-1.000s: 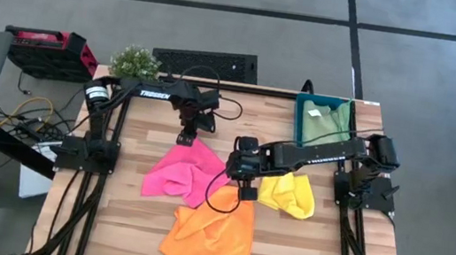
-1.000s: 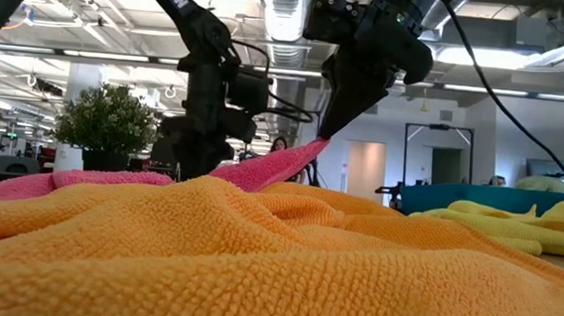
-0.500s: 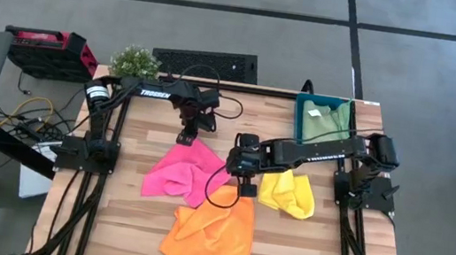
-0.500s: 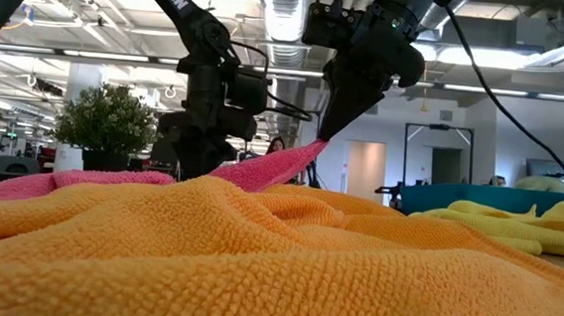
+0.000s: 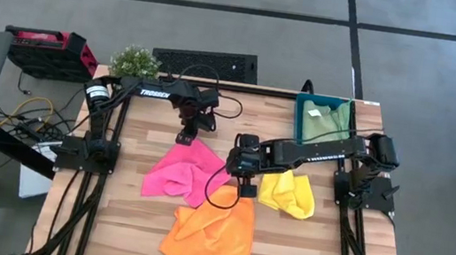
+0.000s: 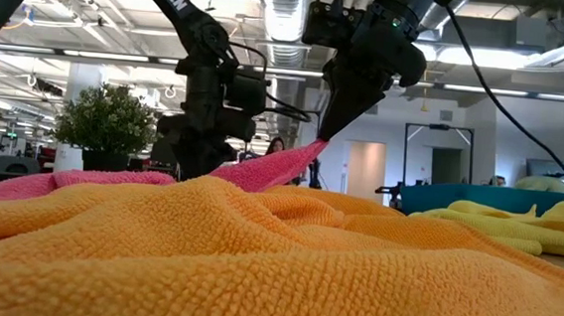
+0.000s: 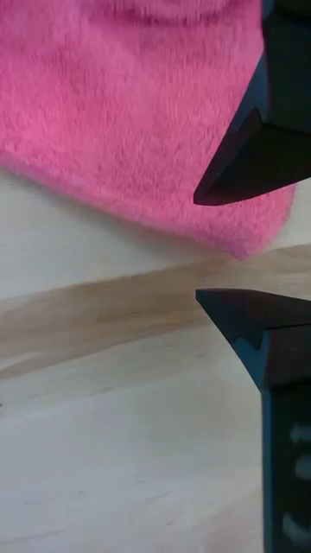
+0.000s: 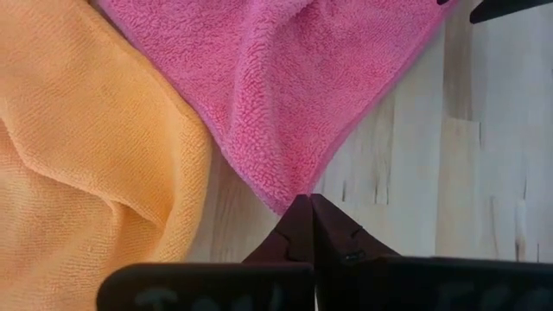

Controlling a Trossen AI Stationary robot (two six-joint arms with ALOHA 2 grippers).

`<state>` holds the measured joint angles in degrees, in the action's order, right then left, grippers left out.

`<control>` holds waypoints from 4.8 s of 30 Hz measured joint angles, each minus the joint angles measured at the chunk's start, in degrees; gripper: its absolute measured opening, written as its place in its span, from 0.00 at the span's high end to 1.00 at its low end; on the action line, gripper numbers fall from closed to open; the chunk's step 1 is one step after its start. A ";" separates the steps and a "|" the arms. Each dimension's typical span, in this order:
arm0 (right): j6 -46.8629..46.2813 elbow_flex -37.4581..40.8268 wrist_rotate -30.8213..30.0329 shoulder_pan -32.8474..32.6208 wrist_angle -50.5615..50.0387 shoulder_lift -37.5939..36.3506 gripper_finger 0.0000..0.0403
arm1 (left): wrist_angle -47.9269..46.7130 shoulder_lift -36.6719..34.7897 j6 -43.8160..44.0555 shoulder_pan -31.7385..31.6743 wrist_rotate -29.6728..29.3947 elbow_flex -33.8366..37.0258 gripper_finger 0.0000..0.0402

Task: Fold microfiber towels
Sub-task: Fold the pink microfiber towel

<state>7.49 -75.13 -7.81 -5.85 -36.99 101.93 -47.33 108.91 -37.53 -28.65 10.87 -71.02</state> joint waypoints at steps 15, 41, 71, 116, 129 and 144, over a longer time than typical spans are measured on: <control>-0.02 0.00 0.00 0.84 -0.16 0.00 0.99 | -0.08 -0.23 1.65 -0.08 -2.49 3.49 0.60; -0.09 0.00 -0.07 3.76 -1.49 0.02 0.98 | -6.07 -0.45 6.17 0.14 -2.38 3.80 0.99; -4.42 -0.05 -30.27 12.80 -5.27 -9.19 0.99 | -5.29 -35.04 26.71 7.16 -35.29 3.71 1.00; -19.56 1.41 -21.21 -2.25 -16.18 -8.25 0.99 | -6.79 -37.56 45.47 29.55 -30.76 14.10 1.00; -21.17 1.40 -10.07 -5.72 -8.88 4.84 0.99 | -5.00 -37.50 56.23 38.53 -25.80 20.96 1.00; -21.13 1.44 -14.45 -2.46 -8.04 6.38 0.99 | -0.97 -37.56 60.88 38.34 -31.77 24.45 1.00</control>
<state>-13.65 -73.69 -22.26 -8.31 -45.03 108.31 -48.30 71.35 23.36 9.69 -20.90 -46.57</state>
